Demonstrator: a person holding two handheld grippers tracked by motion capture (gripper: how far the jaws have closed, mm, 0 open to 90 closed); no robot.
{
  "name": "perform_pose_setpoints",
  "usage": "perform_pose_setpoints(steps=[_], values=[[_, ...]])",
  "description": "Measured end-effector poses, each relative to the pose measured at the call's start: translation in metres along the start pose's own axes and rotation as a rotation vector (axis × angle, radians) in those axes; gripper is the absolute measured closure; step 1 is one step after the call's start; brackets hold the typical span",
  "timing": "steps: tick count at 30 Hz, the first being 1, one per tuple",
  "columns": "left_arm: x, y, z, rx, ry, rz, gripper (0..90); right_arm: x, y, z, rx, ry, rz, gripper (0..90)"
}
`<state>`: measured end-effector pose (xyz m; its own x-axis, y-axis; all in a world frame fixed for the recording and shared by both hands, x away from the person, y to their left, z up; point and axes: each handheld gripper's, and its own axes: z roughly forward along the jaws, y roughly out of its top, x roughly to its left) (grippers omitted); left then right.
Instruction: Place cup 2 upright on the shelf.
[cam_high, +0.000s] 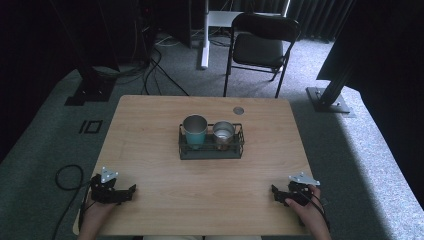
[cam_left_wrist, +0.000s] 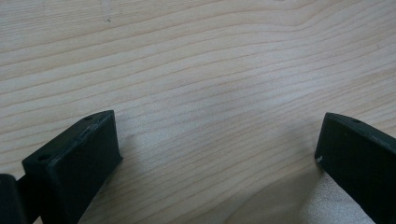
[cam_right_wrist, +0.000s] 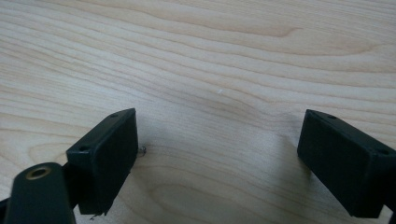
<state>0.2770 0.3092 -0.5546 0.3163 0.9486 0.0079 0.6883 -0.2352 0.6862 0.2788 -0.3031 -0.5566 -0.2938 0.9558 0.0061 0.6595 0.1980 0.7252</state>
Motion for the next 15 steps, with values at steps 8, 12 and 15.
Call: perform_pose_setpoints(steps=[8,12,15], values=[[0.0000,0.0000,0.0000,0.000,0.000,0.000,0.4,0.0024,0.0007,0.0009,-0.001,-0.019,0.021,12.0],[0.0000,0.0000,0.0000,0.000,0.000,0.000,0.4,0.0033,0.0011,0.0012,0.000,-0.027,0.028,12.0],[0.0000,0.0000,0.0000,0.000,0.000,0.000,0.4,0.0033,0.0011,0.0012,0.000,-0.027,0.028,12.0]])
